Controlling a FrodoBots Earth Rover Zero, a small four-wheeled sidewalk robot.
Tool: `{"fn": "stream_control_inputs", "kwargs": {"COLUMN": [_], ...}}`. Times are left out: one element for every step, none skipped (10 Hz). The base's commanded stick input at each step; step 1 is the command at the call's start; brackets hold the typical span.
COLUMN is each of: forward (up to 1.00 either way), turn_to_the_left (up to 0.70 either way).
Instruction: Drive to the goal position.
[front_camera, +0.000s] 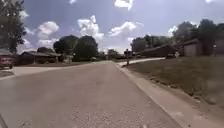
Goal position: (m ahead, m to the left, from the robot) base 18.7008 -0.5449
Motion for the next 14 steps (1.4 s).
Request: {"fn": "stream_control_inputs", "kwargs": {"forward": [0.7, 0.7, 0.7, 0.7, 0.7, 0.7, 0.7, 0.7, 0.7, 0.7, 0.7, 0.7, 0.7, 0.7], "turn_to_the_left": [0.0, 0.0, 0.0, 0.0, 0.0, 0.0, 0.0, 0.0, 0.0, 0.0, 0.0, 0.0, 0.0, 0.0]}}
